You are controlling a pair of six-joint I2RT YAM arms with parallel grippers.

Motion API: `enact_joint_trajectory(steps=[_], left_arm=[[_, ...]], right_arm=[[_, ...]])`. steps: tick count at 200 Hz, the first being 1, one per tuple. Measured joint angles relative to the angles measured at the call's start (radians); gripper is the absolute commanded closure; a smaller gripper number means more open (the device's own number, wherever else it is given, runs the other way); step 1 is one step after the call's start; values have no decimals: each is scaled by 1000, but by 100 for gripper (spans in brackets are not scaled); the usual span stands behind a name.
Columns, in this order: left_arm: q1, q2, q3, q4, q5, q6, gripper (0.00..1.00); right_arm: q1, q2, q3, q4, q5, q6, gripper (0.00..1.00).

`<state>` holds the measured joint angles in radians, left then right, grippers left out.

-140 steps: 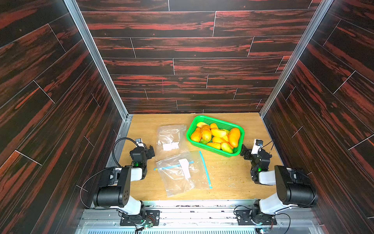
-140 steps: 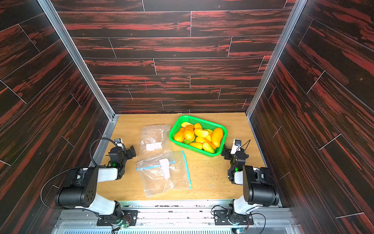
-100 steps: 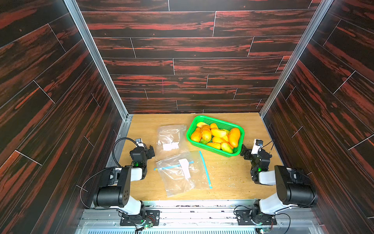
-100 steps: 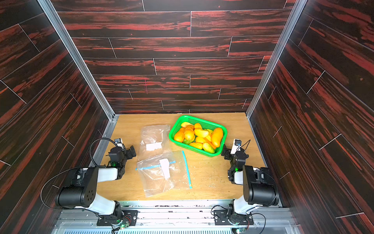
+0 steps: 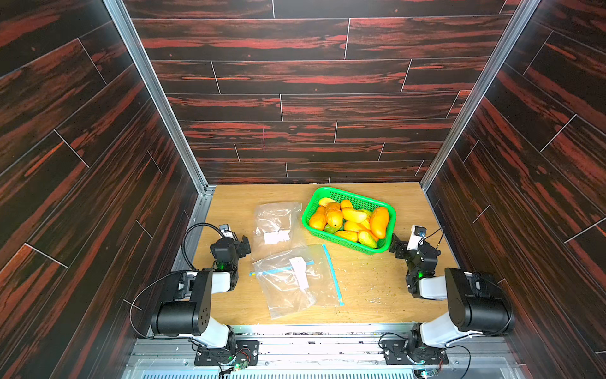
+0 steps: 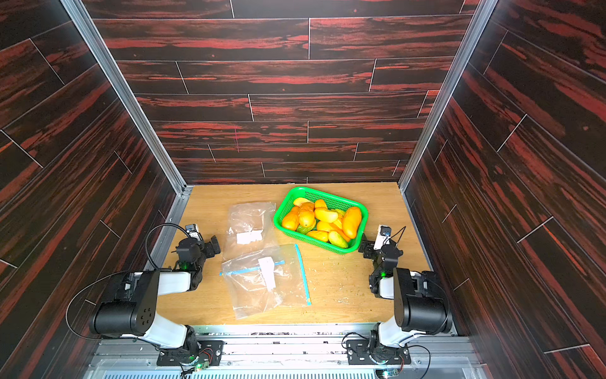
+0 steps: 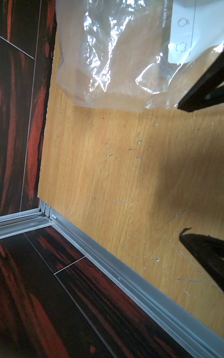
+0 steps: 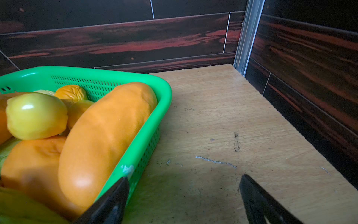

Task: Place the mango in a zip-top bag and seal the zipper
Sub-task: Adjust the zipper food storage bag at the center of the board.

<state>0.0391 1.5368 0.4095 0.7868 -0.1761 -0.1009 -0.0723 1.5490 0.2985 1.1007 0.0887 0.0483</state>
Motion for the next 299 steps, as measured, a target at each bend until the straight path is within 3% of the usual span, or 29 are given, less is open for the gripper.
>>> enact_joint_trajectory(steps=[52, 63, 69, 96, 119, 145, 176, 213, 232, 249, 299], left_arm=[[-6, -8, 3, -11, -38, -1, 0], [-14, -40, 25, -90, -79, -10, 0], [-18, -76, 56, -181, -113, -40, 0], [-26, -240, 304, -635, -253, -317, 0], [-22, -332, 428, -801, -152, -444, 0], [-59, -370, 369, -894, 35, -521, 0], [-149, -383, 282, -1041, 169, -559, 0], [-174, -406, 237, -1165, 216, -568, 0], [-180, -431, 214, -1209, 219, -579, 1], [-193, -482, 184, -1224, 232, -594, 10], [-252, -534, 117, -1151, 320, -672, 66]], right_arm=[[14, -26, 8, -47, 42, 3, 8], [29, -89, 37, -166, 80, 22, 8], [36, -138, 75, -267, 120, 60, 2], [34, -260, 387, -763, 267, 286, 2], [40, -292, 556, -976, 248, 373, 1], [74, -428, 467, -1099, 132, 414, 2], [178, -507, 441, -1222, -12, 404, 1], [405, -447, 470, -1299, -118, 359, 2], [470, -410, 477, -1321, -143, 343, 2], [489, -391, 480, -1328, -160, 332, 2], [500, -341, 497, -1321, -184, 319, 2]])
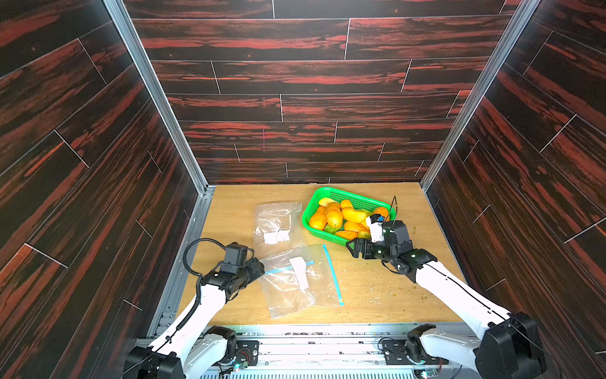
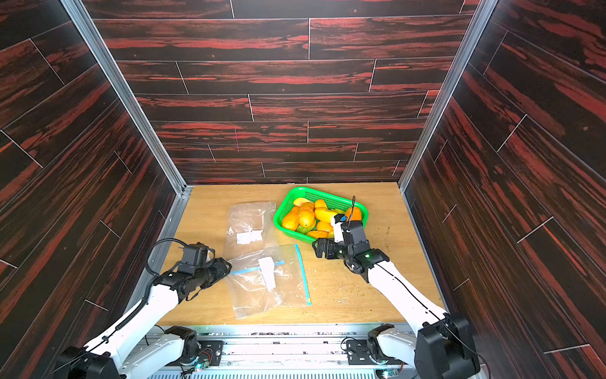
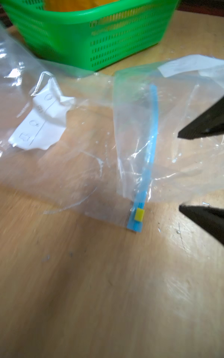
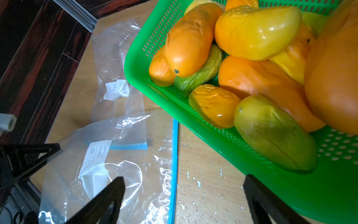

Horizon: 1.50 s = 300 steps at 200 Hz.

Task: Place the mango in a zip-top bag and seal the zipper
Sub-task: Adjust the zipper food storage bag at the center of the board, then open the zipper of the food storage bag at the center of the board.

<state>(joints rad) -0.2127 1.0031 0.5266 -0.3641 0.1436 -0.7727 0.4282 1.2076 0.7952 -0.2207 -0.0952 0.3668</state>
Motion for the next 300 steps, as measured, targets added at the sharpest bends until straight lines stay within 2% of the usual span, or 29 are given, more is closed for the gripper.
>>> enact_joint_trajectory(steps=[17, 35, 69, 111, 138, 160, 194, 220, 300], left_arm=[[-11, 11, -8, 23, 24, -8, 91], [-14, 14, -8, 52, 37, -31, 100], [-15, 17, 30, 53, 55, -34, 100], [-7, 48, 217, 19, 22, 48, 100], [45, 196, 399, -27, 2, 150, 100], [103, 346, 482, -35, 9, 205, 100], [139, 524, 495, -38, 11, 243, 100], [139, 599, 516, -54, 5, 261, 100], [142, 630, 529, -54, -35, 285, 100]], right_arm=[[0, 26, 13, -7, 2, 3, 2], [0, 54, 37, -10, 9, 7, 2], [0, 74, 80, -12, 32, 17, 2], [0, 111, 161, -7, 42, 31, 2], [1, 119, 179, 16, 11, 51, 2], [26, 126, 176, 43, -24, 63, 4], [148, 144, 97, 148, -68, 90, 13], [188, 207, 20, 237, -105, 151, 17], [193, 434, -29, 490, -152, 337, 24]])
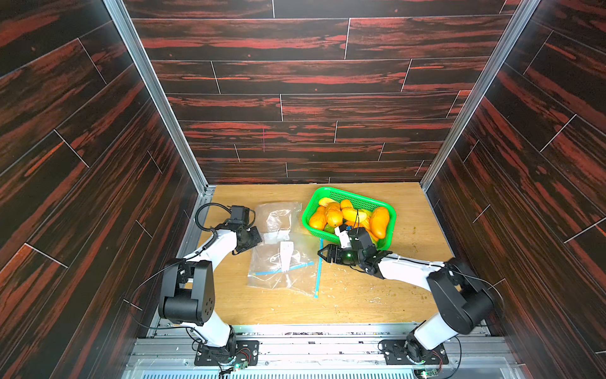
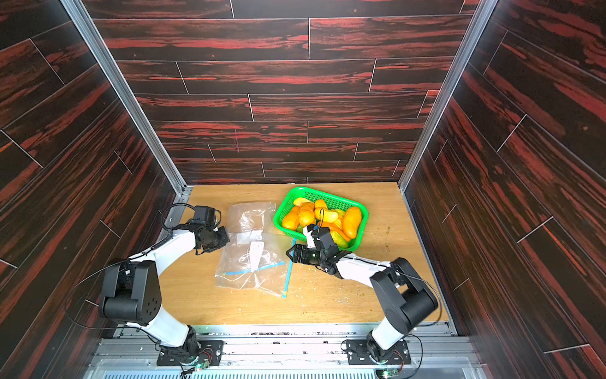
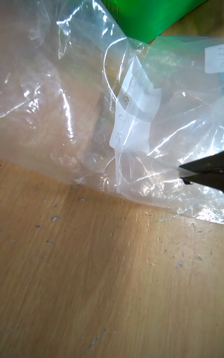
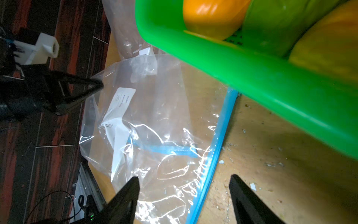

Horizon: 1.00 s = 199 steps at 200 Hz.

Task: Place the mango in a zip-top bag and seal the zipper
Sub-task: Open the zipper of the food storage bag at the center of the board.

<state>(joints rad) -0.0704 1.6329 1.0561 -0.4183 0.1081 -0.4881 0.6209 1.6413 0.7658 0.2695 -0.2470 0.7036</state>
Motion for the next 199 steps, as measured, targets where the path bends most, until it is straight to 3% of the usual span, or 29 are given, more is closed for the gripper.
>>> enact_joint_trajectory(steps=[110, 156, 199], left_arm=[[0, 31, 0, 11, 2, 2, 100], [1, 31, 0, 11, 0, 2, 100], [1, 31, 0, 11, -1, 2, 100]], right_arm=[[22, 166, 79, 114, -7, 57, 25], [80, 175, 184, -108, 166, 29, 23], [144, 138, 151, -164, 239, 26, 23]])
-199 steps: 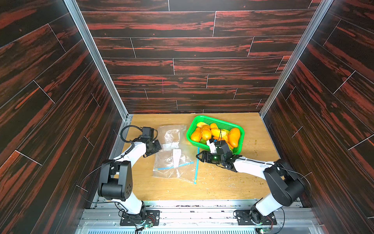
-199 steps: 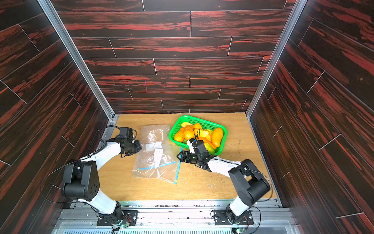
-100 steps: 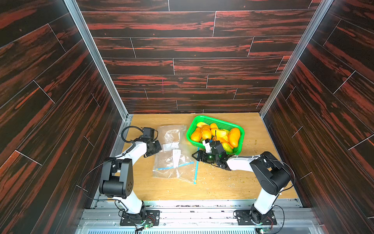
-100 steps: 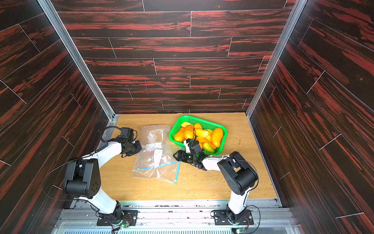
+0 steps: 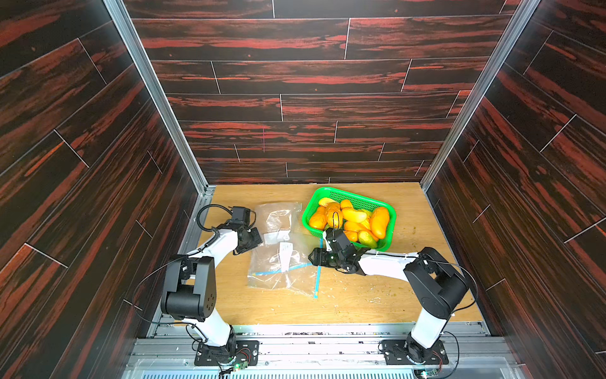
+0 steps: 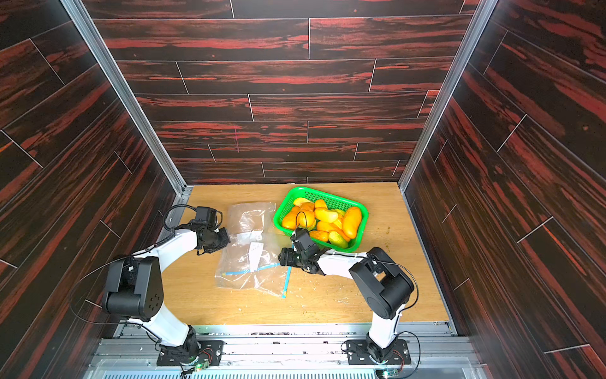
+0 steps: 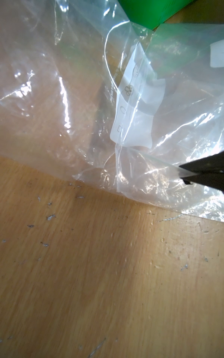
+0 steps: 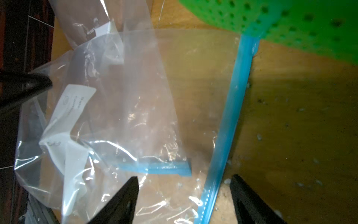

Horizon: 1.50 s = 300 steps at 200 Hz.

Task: Place the mango in a zip-top bag and seal the zipper
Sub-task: Open the zipper of the food storage bag at the center of the board.

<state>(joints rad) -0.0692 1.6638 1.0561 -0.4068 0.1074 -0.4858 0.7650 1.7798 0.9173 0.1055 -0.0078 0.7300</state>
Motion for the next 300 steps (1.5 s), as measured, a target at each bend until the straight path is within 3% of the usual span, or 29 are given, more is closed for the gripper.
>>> enact_joint_trajectory(steps=[45, 164, 266, 278, 300], left_arm=[[0, 0, 0, 0, -3, 0, 100], [0, 0, -1, 0, -3, 0, 100], [1, 0, -2, 0, -3, 0, 100], [1, 0, -3, 0, -3, 0, 100], [1, 0, -3, 0, -3, 0, 100]], right_arm=[[7, -3, -52, 68, -6, 45, 25], [10, 2, -77, 190, -70, 104, 43], [19, 35, -72, 176, -62, 170, 48], [20, 39, -68, 174, -63, 173, 54], [21, 54, -68, 188, -73, 187, 78]])
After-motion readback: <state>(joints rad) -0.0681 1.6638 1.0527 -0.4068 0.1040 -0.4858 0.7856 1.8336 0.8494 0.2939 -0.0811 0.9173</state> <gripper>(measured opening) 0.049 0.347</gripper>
